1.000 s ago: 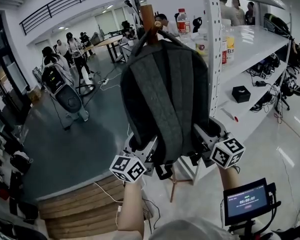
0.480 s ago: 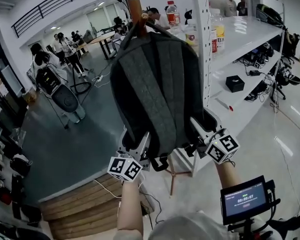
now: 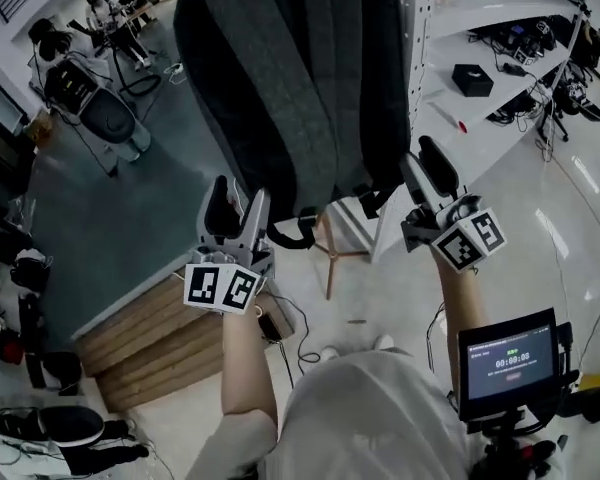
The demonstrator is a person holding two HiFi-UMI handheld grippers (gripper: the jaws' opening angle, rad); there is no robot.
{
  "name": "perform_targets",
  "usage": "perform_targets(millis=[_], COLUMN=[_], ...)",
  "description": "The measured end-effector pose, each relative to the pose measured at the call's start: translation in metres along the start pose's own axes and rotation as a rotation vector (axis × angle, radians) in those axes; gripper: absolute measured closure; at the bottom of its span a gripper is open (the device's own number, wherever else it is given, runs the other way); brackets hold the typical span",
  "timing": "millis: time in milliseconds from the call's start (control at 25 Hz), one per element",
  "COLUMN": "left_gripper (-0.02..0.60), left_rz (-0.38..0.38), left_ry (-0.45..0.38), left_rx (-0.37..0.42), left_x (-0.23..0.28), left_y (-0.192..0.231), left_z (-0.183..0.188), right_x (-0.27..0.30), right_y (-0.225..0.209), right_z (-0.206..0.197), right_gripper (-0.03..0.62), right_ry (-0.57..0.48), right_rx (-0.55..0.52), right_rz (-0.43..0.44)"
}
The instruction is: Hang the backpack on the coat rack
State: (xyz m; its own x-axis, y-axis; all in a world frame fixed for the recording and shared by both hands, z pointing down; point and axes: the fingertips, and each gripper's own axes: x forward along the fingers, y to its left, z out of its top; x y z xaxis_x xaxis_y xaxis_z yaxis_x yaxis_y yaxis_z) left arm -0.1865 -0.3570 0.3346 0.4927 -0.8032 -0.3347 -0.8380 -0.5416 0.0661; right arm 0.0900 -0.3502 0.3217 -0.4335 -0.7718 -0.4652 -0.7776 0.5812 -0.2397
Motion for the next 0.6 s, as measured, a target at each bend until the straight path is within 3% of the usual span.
perform_targets(millis=[80, 240, 440, 600], left_gripper=[0.251, 0.323, 0.337, 0.337], left_rz=[0.022, 0.024, -0.072, -0.162], left_ry=[-0.002, -0.031, -0.012, 0.011], left_rx=[-0.019, -0.025, -0.035, -0.063], left_x=[-0.016, -0.028, -0.059, -0.056], left_y=[-0.003, -0.007, -0.043, -0.076], left_z=[0.000, 0.006, 0.013, 0.004], right_x=[-0.011, -0.016, -0.043, -0.053], right_y=[0.003, 0.009, 0.055, 0.080], right_z=[0.008, 0.018, 0.013, 0.005], right_gripper=[0.362, 0.362, 0.364, 0.364], right_ry=[-0.018, -0.054, -0.003, 0.040], right_rx=[0.018, 0.043, 0.006, -0.050], right_rz=[0.021, 0.085, 0.121, 0.160])
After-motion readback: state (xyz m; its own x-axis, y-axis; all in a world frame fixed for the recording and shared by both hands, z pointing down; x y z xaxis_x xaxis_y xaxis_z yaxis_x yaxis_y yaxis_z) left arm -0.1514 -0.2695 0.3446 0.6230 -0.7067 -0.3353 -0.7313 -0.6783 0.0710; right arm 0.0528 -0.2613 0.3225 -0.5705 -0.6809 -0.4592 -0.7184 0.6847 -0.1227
